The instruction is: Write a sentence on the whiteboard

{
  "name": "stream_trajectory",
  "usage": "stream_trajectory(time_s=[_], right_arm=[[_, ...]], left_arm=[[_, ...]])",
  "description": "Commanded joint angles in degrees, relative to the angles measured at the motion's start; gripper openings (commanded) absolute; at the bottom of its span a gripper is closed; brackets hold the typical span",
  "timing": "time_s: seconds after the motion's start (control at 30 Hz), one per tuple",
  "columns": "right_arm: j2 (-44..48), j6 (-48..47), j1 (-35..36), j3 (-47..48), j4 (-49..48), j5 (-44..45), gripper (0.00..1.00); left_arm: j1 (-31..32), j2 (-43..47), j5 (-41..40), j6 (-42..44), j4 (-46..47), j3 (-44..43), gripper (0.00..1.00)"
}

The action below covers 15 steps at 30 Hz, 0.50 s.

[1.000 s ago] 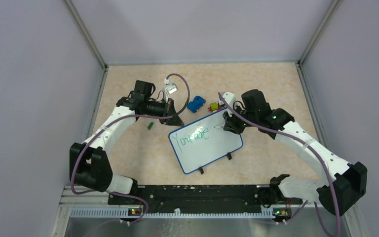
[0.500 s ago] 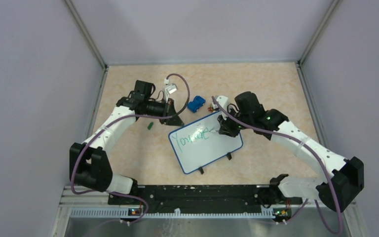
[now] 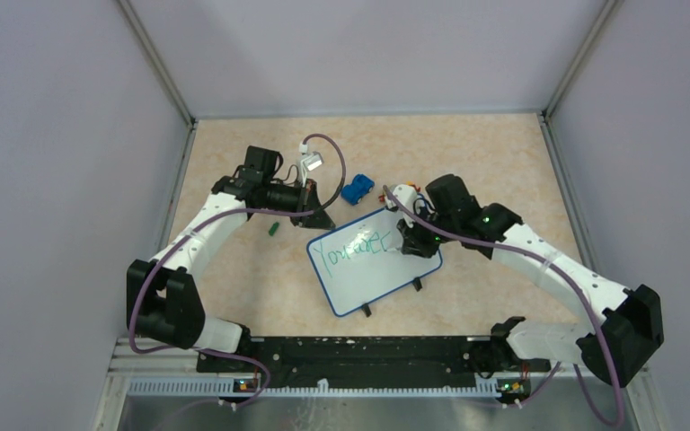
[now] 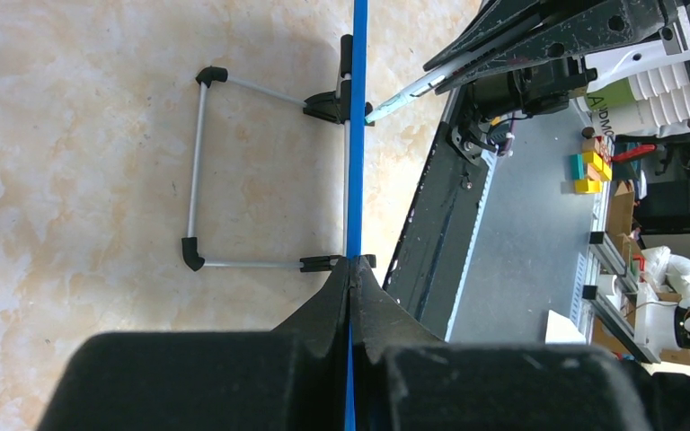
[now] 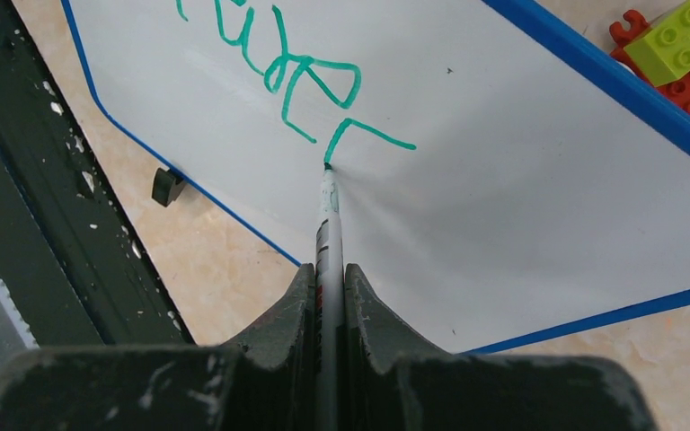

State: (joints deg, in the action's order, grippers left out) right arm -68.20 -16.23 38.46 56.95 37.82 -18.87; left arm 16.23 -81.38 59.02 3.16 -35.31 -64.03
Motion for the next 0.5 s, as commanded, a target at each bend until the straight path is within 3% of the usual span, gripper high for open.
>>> stream_trajectory(time_s=[0.0,0.47], right_arm=[[1.81,-1.42,-1.25,0.62,-1.62,3.96,0.00],[1.42,-0.66,-4.18,7.15,-2.47,3.94,0.00]], left_arm=[[0.51,-0.59,-0.80,0.82,-1.64,0.66,0.00],[0.51,-0.38,-0.77,0.76,-1.43,0.81,0.00]])
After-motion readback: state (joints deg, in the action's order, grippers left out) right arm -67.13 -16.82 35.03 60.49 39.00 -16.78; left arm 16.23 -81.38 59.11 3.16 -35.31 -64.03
